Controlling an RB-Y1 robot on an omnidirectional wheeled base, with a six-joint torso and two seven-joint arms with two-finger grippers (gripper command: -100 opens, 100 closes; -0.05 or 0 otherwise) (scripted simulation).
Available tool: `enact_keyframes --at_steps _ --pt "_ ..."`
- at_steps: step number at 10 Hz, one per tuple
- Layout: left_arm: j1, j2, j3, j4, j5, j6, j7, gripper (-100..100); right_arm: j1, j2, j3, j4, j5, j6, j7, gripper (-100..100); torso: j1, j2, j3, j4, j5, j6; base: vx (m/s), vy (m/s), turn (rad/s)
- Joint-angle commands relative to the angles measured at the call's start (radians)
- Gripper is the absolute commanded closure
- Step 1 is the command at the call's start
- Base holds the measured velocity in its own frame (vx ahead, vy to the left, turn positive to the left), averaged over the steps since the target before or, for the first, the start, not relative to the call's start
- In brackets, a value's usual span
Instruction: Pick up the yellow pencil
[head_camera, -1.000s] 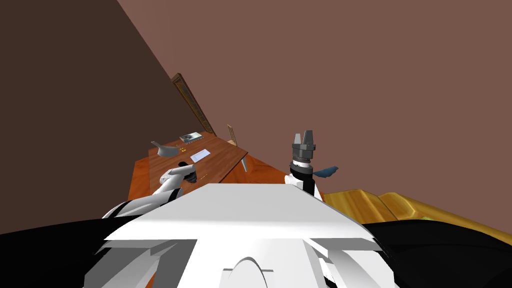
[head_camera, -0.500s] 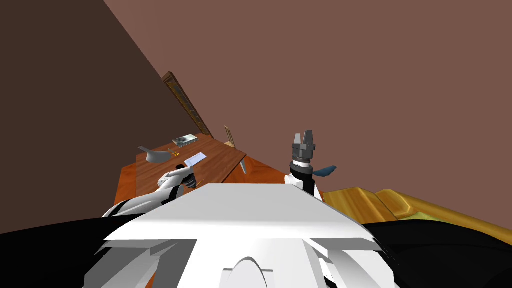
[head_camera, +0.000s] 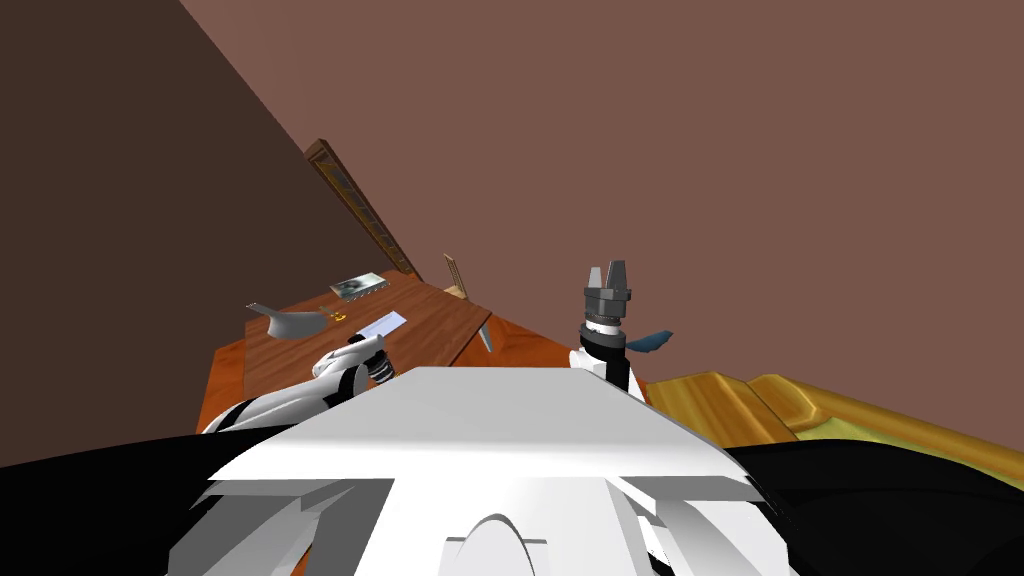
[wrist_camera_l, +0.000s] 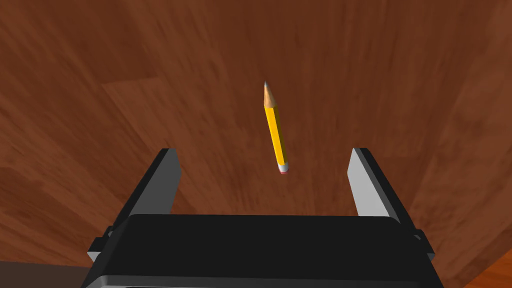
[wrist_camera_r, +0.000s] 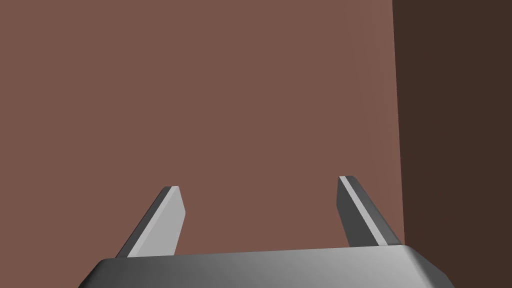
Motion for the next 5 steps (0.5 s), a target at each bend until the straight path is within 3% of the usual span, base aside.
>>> enact_keyframes --at_steps 1,3,5 --pt "-0.009 0.0 0.009 0.029 -0.001 0.01 0.001 -100 0.0 0.0 0.0 0.0 0.0 0.0 0.0 0 0.0 0.0 0.0 0.0 0.0 0.0 0.06 0.031 -0.027" --pt "-0.025 0.006 0.047 0.088 0.003 0.049 -0.004 -100 0.0 0.0 0.0 0.0 0.0 0.0 0.0 0 -0.001 0.002 0.001 0.0 0.0 0.0 0.058 0.033 -0.07" --pt "-0.025 0.006 0.047 0.088 0.003 0.049 -0.004 -100 0.0 0.0 0.0 0.0 0.0 0.0 0.0 0 0.0 0.001 0.0 0.0 0.0 0.0 0.047 0.027 -0.016"
